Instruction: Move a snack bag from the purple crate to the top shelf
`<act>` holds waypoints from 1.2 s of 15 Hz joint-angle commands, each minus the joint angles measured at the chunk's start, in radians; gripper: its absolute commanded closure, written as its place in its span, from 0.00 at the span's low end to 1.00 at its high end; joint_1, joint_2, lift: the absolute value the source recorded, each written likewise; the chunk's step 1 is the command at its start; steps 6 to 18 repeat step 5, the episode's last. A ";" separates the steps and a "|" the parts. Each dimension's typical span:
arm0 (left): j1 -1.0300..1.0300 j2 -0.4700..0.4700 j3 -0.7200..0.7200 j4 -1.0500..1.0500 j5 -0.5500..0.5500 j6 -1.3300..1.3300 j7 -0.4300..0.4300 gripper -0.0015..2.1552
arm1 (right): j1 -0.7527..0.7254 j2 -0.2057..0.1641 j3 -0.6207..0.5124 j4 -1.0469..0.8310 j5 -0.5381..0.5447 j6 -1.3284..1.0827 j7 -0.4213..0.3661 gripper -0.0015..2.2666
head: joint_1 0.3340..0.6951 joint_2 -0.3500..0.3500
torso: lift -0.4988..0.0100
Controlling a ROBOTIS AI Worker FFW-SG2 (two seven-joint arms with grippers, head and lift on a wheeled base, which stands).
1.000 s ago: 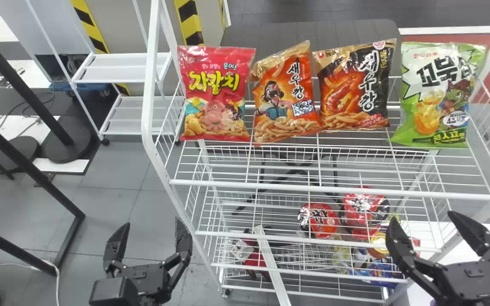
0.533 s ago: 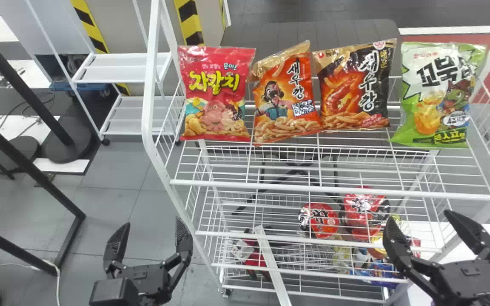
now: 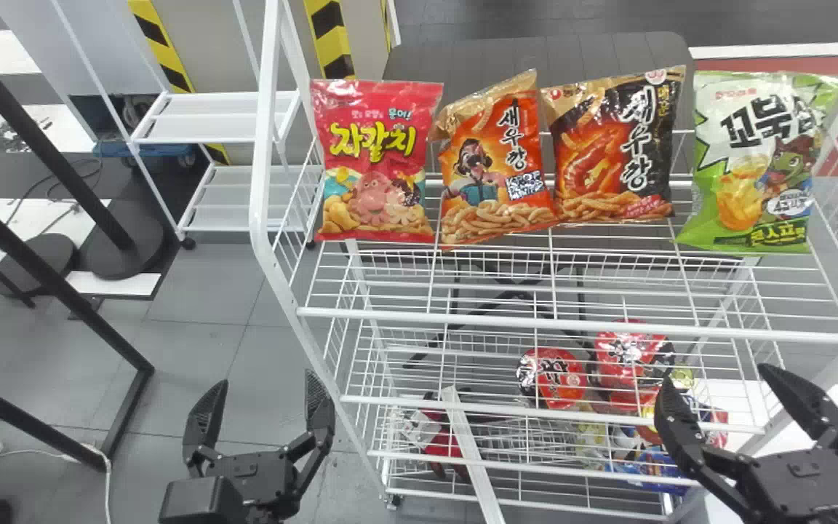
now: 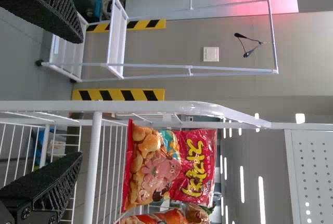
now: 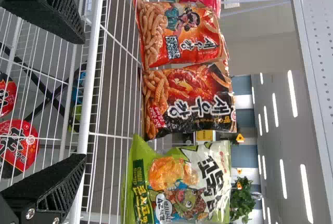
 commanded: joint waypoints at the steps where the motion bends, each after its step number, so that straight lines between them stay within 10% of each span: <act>1: -0.002 0.000 -0.002 0.002 0.000 0.003 0.001 0.01 | -0.003 0.000 0.002 0.006 0.002 0.000 0.000 0.01 | 1.00 0.72 | 0.98; 18: -0.004 -0.003 -0.005 0.001 0.000 0.009 0.008 0.01 | -0.014 0.000 0.012 0.020 0.000 0.000 0.001 0.01 | 1.00 0.72 | 0.98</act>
